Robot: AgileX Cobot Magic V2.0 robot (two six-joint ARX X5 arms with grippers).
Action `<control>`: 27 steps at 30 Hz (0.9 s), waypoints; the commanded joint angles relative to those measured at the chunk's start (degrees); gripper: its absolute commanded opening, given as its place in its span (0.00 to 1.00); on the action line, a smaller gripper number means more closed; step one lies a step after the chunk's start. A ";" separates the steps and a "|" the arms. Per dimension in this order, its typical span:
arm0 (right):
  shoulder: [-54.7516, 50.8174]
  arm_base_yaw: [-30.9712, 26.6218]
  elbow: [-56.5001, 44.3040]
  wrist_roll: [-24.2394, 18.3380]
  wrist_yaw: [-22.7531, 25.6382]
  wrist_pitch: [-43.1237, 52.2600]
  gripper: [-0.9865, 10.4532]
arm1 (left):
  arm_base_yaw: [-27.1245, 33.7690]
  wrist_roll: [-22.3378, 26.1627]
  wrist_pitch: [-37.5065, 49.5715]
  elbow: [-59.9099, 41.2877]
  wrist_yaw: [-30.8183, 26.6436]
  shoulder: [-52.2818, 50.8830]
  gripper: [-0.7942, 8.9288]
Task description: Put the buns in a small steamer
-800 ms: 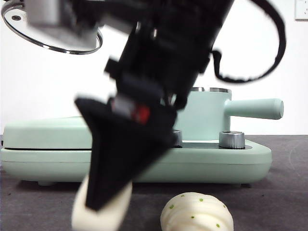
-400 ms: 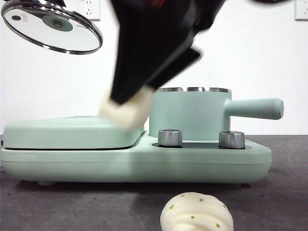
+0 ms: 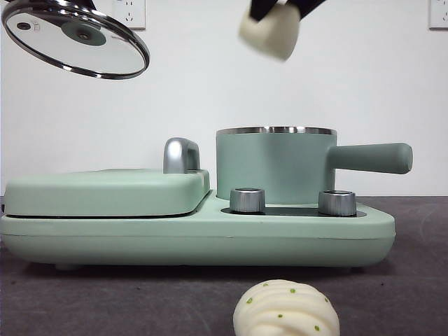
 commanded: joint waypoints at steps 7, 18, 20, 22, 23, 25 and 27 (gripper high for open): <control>12.33 -11.19 18.69 2.62 -5.88 -9.01 0.31 | -0.11 0.59 1.68 1.29 0.02 -0.28 0.09; 30.47 -15.19 31.10 2.10 -6.71 -11.17 0.31 | -0.11 0.57 1.68 1.29 0.02 -0.28 0.09; 32.52 -15.61 31.10 1.99 -6.71 -10.75 0.31 | -0.11 0.57 1.68 1.29 0.02 -0.28 0.09; 34.40 -15.96 31.10 1.97 -7.19 -10.58 0.31 | -0.11 0.55 1.70 1.29 0.02 -0.28 0.09; 35.52 -16.33 31.10 1.99 -7.96 -10.29 0.31 | -0.11 0.55 1.70 1.29 0.02 -0.28 0.09; 36.98 -16.83 31.10 1.99 -8.85 -9.86 0.31 | -0.11 0.57 1.70 1.29 0.02 -0.28 0.09; 38.38 -17.20 31.10 1.99 -9.31 -9.46 0.31 | -0.11 0.57 1.70 1.29 0.02 -0.28 0.09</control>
